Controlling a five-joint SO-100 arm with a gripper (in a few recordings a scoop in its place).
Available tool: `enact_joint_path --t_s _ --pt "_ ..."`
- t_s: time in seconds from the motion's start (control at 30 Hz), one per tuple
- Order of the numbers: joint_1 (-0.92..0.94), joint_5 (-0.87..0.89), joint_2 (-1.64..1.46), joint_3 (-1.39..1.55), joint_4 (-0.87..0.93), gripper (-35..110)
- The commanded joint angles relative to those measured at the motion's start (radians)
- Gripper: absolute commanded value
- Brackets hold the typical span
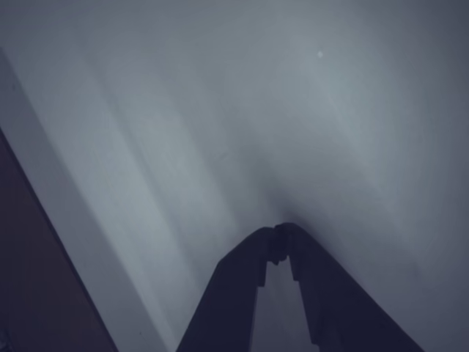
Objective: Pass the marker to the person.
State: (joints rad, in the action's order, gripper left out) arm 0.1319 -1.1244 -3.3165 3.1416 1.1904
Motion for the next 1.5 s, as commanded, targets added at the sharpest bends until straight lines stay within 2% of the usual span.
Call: enact_joint_path --t_s 0.0,0.57,0.73,0.93,1.17,1.47 --pt "0.072 -0.003 -0.014 0.031 0.003 -5" --pt "0.072 -0.003 -0.014 0.031 0.003 -5" --pt "0.075 0.054 -0.014 0.020 -0.015 -5" --pt "-0.023 0.198 0.051 -0.183 -0.005 -5" --pt "-0.089 0.388 0.324 -0.476 -0.225 -5" --pt "-0.117 0.701 0.739 -0.965 -0.400 -5"
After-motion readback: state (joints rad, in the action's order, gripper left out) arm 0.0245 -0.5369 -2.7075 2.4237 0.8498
